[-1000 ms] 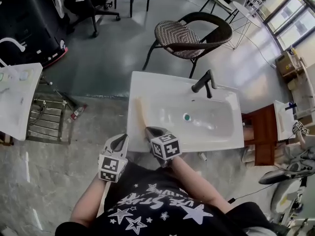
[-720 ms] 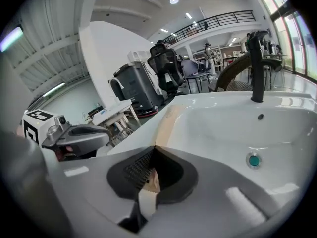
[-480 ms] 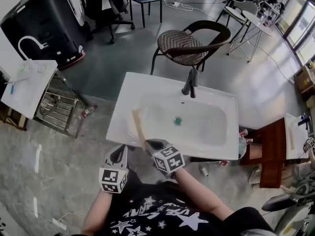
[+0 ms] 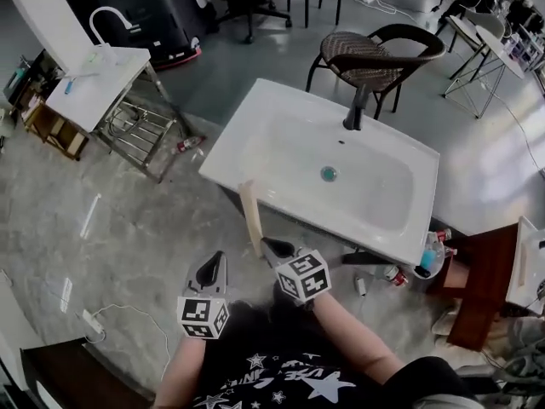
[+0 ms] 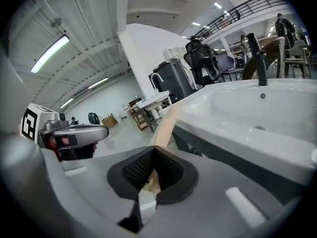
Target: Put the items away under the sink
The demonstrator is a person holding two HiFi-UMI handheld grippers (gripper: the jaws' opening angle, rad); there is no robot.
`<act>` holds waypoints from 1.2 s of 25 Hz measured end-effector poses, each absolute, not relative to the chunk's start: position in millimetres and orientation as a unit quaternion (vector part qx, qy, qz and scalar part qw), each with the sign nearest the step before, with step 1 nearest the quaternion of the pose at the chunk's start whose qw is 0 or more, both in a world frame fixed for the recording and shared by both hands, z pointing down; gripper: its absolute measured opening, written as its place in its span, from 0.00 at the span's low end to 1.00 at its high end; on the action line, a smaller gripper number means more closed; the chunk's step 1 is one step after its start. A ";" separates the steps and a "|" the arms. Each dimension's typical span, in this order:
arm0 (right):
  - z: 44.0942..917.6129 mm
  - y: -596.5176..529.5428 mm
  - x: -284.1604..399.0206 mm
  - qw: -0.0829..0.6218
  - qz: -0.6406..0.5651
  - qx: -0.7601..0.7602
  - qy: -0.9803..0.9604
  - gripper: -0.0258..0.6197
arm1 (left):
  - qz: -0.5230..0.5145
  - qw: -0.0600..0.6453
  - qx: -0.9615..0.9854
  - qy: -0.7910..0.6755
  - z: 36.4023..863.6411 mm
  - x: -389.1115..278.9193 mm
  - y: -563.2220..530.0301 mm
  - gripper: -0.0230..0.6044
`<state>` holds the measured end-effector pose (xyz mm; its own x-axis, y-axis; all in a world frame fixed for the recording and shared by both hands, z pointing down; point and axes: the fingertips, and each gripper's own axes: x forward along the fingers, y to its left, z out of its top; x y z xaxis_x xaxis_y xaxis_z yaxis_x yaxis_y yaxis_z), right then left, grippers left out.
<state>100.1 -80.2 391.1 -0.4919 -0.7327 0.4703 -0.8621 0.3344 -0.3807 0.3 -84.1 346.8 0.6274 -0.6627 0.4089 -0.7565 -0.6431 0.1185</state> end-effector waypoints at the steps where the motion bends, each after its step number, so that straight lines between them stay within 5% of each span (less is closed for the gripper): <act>1: 395.9 -72.7 92.6 0.112 0.301 0.488 -0.811 0.04 | 0.164 0.145 0.889 -0.403 349.0 -6.6 -74.5 0.05; 9: 425.2 6.0 39.6 0.149 0.302 0.463 -0.820 0.04 | 0.135 0.163 0.880 -0.425 351.3 -61.9 19.1 0.05; 18: 457.4 129.8 -27.3 0.116 0.349 0.495 -0.787 0.04 | 0.144 0.151 0.888 -0.409 372.8 -144.8 137.1 0.05; 30: 524.1 190.4 74.5 0.123 0.345 0.618 -0.695 0.04 | 0.120 0.189 0.900 -0.375 452.7 -116.9 155.3 0.05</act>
<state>74.5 190.4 524.1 -0.2046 -0.7745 0.5985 -0.9447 -0.0037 -0.3278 -116.9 155.3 452.7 0.6903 -0.6293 0.3572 -0.7199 -0.6471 0.2511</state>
